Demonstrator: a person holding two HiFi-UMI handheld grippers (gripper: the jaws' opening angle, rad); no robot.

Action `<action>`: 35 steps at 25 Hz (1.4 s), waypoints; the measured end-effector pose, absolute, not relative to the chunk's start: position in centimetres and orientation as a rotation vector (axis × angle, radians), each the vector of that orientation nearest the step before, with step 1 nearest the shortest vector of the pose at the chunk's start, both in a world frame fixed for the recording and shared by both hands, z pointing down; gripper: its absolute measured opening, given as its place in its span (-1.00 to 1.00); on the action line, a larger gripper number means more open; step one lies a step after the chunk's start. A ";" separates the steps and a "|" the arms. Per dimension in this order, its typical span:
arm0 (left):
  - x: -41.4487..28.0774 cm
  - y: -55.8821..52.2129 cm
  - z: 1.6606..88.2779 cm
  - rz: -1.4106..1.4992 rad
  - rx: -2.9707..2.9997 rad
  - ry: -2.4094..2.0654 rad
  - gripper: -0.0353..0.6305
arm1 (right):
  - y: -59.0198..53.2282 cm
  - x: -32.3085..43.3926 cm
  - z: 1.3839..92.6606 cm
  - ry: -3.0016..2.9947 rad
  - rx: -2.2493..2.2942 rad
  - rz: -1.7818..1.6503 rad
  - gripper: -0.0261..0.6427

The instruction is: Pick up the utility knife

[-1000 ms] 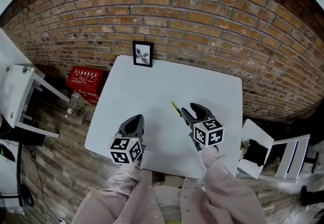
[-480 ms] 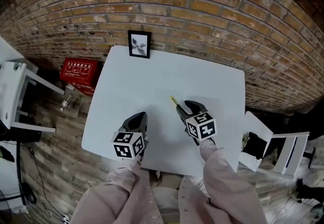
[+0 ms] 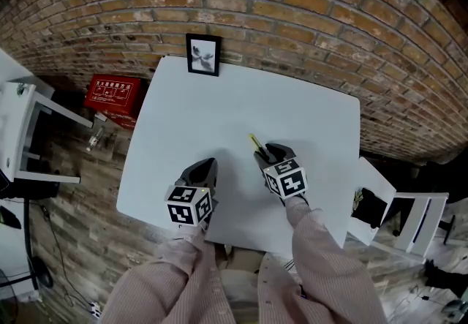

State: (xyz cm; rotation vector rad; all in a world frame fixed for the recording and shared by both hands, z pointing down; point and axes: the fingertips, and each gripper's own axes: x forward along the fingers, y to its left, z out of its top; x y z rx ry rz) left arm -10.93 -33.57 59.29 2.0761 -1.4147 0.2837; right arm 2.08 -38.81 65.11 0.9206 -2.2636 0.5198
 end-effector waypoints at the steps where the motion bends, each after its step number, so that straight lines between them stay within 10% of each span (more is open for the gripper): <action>1: -10.9 -33.6 59.3 0.283 2.075 -1.414 -0.91 | -38.8 2.1 65.3 -2.258 0.917 0.520 -0.44; 35: -11.2 -33.5 57.2 0.237 2.134 -1.426 -0.91 | -38.1 1.7 63.4 -2.245 0.956 0.479 -0.72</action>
